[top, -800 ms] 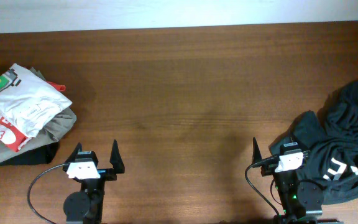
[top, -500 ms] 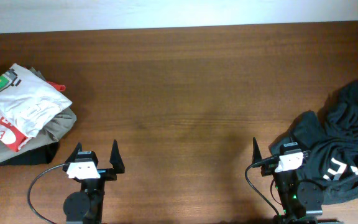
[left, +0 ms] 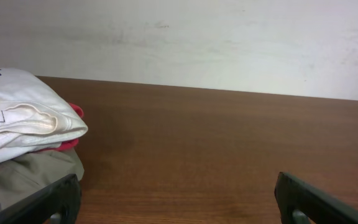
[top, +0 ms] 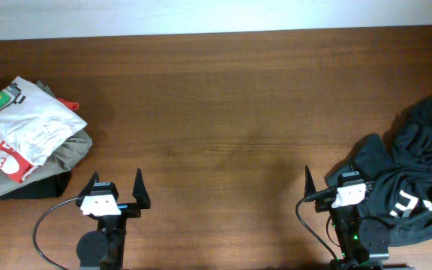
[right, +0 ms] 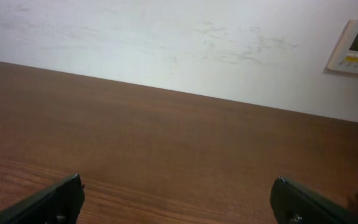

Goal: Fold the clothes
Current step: 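Move both grippers toward the black NIKE t-shirt on the right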

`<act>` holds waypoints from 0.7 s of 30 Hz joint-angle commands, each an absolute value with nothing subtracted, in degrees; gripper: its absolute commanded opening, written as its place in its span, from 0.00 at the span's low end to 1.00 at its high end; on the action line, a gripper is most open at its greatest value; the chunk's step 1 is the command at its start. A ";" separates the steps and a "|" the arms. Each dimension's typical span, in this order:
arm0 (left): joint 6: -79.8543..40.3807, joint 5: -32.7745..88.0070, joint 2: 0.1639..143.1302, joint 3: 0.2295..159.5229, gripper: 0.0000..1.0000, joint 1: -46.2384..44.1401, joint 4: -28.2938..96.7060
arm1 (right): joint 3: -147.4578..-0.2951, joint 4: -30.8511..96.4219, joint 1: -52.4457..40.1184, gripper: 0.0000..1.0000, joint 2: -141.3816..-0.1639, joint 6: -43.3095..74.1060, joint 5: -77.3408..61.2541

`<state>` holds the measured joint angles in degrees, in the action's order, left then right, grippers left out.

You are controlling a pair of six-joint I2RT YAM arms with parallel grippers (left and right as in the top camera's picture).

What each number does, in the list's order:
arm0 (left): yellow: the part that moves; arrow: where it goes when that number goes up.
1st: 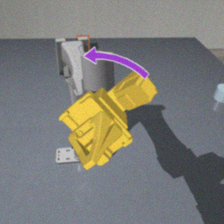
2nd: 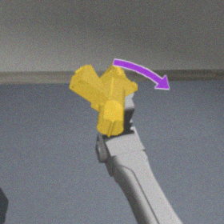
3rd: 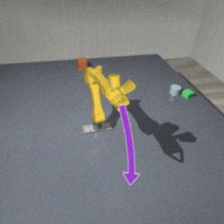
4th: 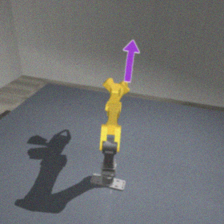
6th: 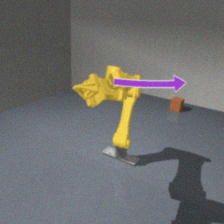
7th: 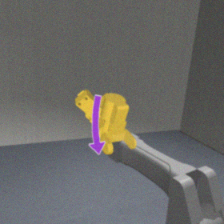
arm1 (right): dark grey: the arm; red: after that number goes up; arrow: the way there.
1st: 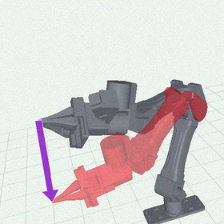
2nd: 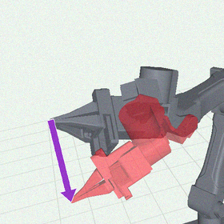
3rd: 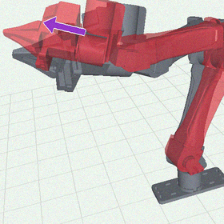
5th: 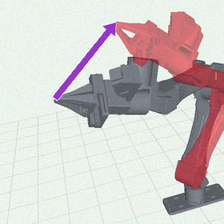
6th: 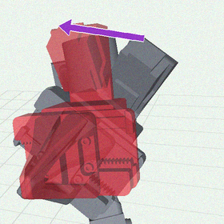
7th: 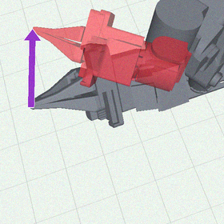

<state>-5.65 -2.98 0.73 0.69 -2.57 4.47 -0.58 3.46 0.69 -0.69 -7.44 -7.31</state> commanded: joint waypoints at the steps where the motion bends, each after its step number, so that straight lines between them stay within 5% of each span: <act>1: -5.76 -2.37 0.45 0.58 0.99 -2.90 4.67 | -0.32 3.86 0.34 0.99 -0.36 -6.79 -7.01; 11: -5.48 -2.85 4.56 6.66 0.99 -2.85 8.16 | -7.57 9.69 0.38 0.99 -4.54 2.24 0.80; 21: -1.67 -1.87 54.68 40.77 0.99 -2.85 25.06 | -50.83 34.09 0.49 0.99 -66.54 2.17 2.48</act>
<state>-2.59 -3.20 47.53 34.48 -2.57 21.45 -45.28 31.94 0.69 -60.29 1.56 1.69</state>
